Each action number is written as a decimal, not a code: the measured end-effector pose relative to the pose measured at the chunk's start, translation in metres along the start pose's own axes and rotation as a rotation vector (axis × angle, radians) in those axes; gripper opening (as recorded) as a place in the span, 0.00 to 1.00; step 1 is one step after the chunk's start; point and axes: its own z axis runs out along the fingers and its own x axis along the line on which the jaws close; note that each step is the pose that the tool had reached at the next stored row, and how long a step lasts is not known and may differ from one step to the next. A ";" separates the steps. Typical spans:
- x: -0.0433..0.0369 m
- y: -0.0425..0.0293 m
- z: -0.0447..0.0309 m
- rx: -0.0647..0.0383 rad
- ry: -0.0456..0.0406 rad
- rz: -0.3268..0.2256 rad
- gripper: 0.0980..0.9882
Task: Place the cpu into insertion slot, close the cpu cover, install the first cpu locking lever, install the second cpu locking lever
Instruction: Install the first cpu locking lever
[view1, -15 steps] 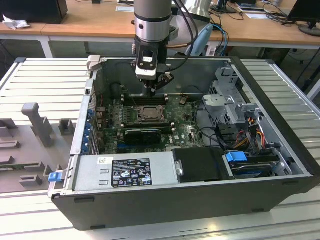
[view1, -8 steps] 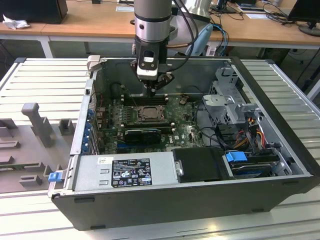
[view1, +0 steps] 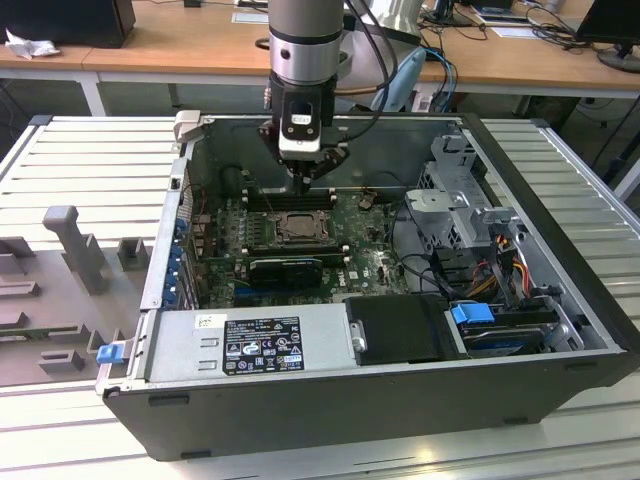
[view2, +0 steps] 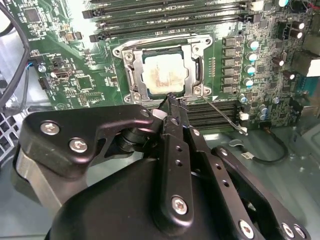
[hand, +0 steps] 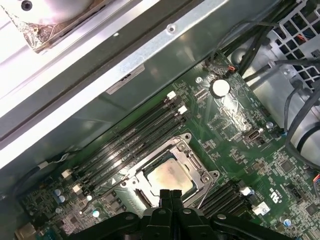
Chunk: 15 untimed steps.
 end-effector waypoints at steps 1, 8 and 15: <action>0.0000 0.0000 0.0000 0.000 0.0005 -0.009 0.01; 0.0000 0.0000 0.0000 0.001 0.0040 -0.080 0.01; 0.0000 0.0000 0.0000 0.002 0.0117 -0.237 0.01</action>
